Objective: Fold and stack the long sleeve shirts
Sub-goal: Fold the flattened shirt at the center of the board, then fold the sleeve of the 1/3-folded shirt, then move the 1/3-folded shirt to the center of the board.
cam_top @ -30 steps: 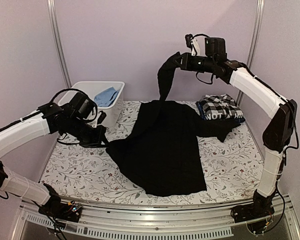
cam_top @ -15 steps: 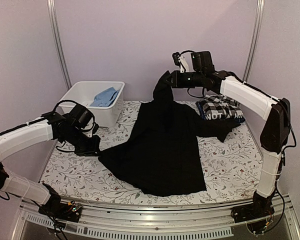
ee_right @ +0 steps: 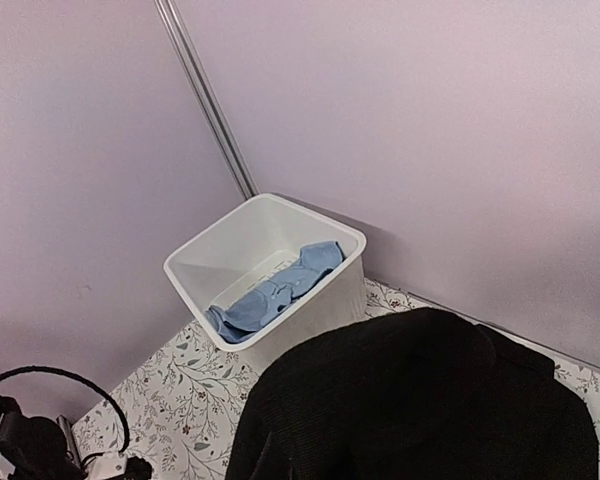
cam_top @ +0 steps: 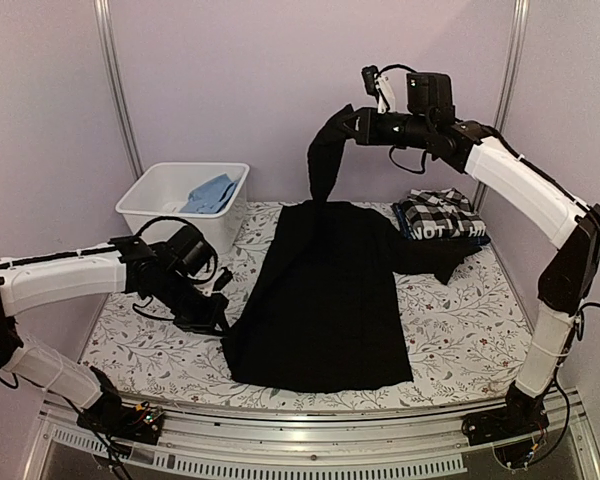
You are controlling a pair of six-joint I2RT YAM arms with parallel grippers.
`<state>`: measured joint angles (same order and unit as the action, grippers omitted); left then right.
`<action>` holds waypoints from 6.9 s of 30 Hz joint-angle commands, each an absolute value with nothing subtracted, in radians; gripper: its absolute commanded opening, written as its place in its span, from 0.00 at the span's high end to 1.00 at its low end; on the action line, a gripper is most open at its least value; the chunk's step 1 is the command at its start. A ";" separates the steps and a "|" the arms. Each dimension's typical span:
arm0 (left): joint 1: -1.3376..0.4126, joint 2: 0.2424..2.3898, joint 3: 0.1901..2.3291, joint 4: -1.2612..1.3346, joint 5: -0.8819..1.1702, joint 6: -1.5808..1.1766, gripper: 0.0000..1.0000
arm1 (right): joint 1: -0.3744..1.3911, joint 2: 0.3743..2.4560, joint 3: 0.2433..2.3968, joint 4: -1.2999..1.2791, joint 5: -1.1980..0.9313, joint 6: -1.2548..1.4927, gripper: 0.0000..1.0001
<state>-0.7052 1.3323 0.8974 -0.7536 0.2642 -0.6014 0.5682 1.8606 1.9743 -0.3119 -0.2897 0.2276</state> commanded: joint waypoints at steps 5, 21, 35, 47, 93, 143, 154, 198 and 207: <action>-0.848 1.478 0.955 -0.631 0.329 -0.604 1.00 | 0.566 1.768 1.976 -0.330 -0.189 0.161 1.00; -0.947 1.689 1.105 -0.566 0.397 -0.585 0.99 | 0.566 1.742 2.007 -0.381 -0.005 0.076 1.00; -0.972 1.751 1.080 -0.524 0.450 -0.580 0.92 | 0.566 1.798 2.025 -0.432 -0.056 0.066 1.00; -0.913 1.630 1.118 -0.518 0.425 -0.594 0.59 | 0.589 1.740 1.676 -0.394 -0.233 0.096 1.00; -0.817 1.413 0.712 -0.419 0.378 -0.735 0.88 | 0.964 2.060 1.573 -0.544 -0.365 0.123 0.97; -0.703 1.476 0.707 -0.262 0.374 -0.817 0.56 | 1.085 2.019 1.253 -0.128 -0.406 0.437 0.87; -0.718 1.489 0.650 -0.244 0.423 -0.858 0.45 | 1.091 2.056 1.206 -0.087 -0.390 0.445 0.88; -0.645 1.364 0.536 -0.553 0.322 -0.968 0.99 | 0.953 1.566 0.827 -0.010 -0.143 0.504 0.61; -0.700 1.266 0.669 -0.684 0.204 -0.910 0.68 | 0.986 1.403 0.694 -0.086 -0.134 0.531 0.51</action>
